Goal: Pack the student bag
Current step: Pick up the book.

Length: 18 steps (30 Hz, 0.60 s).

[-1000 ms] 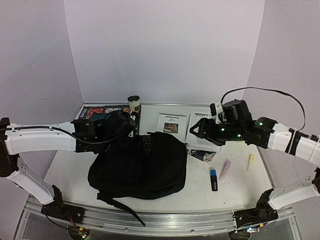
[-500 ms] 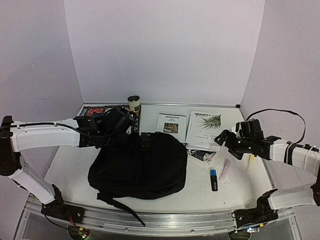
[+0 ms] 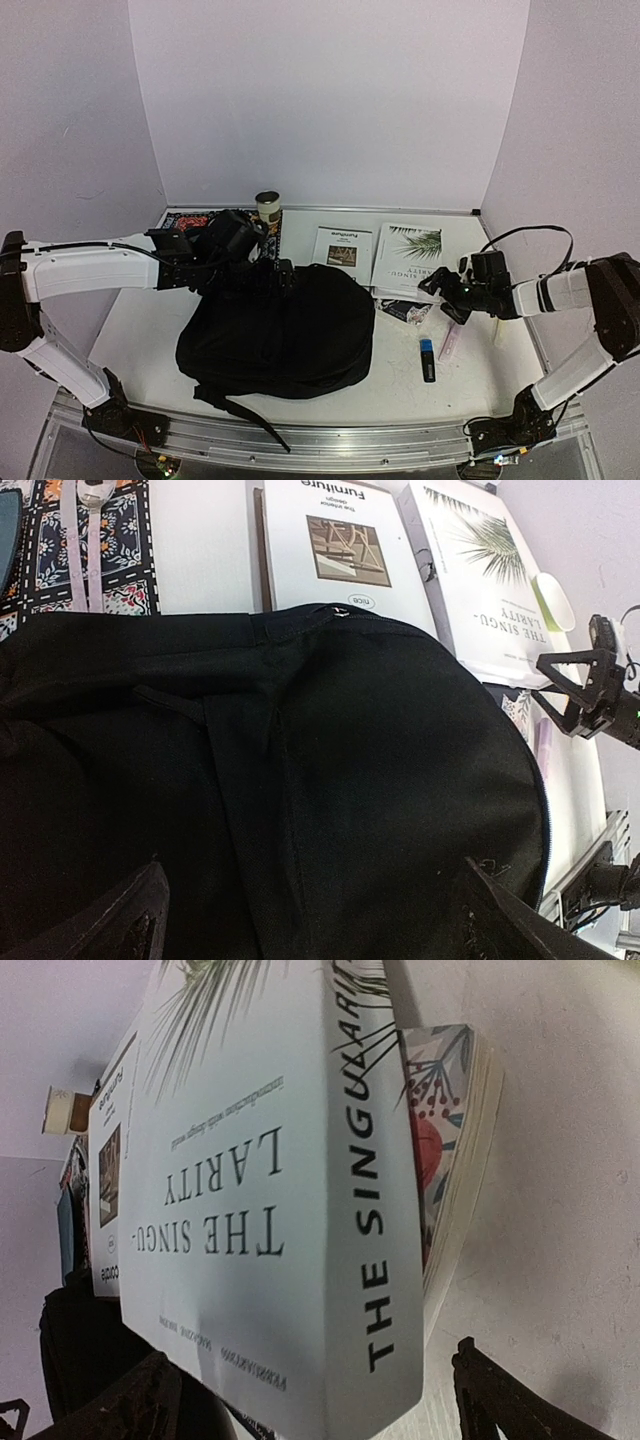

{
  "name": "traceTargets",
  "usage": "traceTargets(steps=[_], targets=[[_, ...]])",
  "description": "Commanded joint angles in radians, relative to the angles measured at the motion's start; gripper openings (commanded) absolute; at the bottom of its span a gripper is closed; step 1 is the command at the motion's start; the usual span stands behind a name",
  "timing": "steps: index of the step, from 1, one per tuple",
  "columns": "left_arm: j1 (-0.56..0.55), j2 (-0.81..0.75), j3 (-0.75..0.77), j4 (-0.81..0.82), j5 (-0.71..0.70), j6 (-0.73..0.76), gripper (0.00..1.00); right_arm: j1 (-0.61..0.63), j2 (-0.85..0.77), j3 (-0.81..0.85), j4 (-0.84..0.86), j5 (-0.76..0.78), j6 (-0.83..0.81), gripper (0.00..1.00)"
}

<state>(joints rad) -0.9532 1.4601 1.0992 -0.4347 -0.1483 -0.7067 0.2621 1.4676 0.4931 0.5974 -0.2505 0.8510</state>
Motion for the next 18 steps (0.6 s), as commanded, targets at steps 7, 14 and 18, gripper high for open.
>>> traceTargets(steps=[7,14,18], targets=[[0.016,0.014,0.044,0.036,0.032,-0.008,0.99,-0.034,0.092,-0.039,0.172,-0.078,0.024,0.71],[0.019,0.042,0.07,0.036,0.038,-0.003,0.99,-0.075,0.031,-0.12,0.188,-0.118,0.007,0.44],[0.022,0.059,0.086,0.036,0.047,0.0,0.99,-0.099,-0.033,-0.162,0.189,-0.147,0.0,0.34]])
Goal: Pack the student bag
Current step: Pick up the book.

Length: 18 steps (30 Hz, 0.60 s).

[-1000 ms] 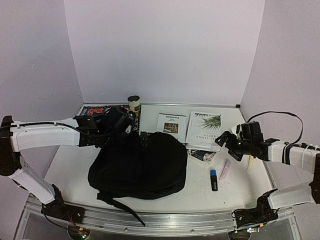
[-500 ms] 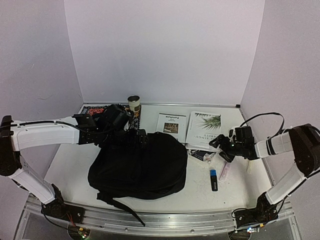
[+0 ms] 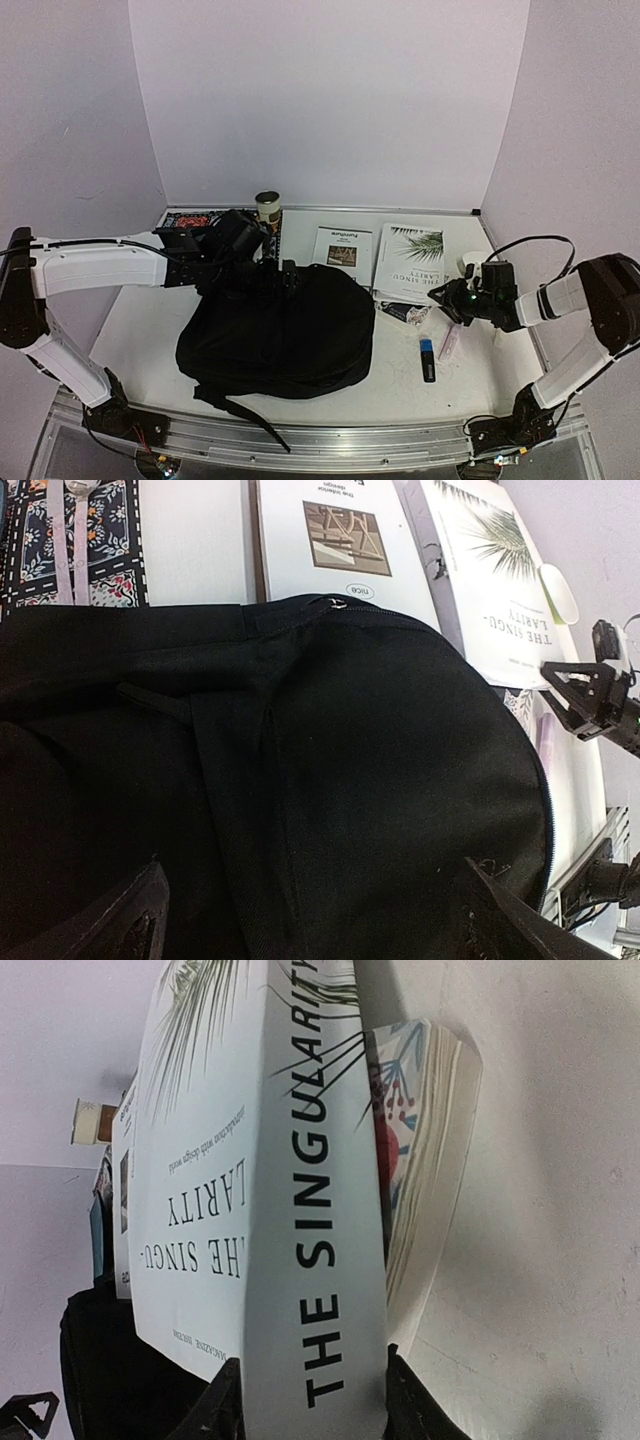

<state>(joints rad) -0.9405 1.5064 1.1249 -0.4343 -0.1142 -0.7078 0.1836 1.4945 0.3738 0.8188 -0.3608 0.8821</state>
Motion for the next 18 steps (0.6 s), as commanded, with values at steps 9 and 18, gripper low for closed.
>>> traceTargets(steps=[9,18], targets=[[0.021,0.024,0.089,0.037,0.029,-0.007,0.99,-0.031,-0.217,-0.079,-0.051,-0.143,-0.008,0.36],[0.032,0.05,0.121,0.076,0.067,-0.064,0.99,-0.03,-0.358,-0.078,-0.084,-0.183,0.031,0.27]])
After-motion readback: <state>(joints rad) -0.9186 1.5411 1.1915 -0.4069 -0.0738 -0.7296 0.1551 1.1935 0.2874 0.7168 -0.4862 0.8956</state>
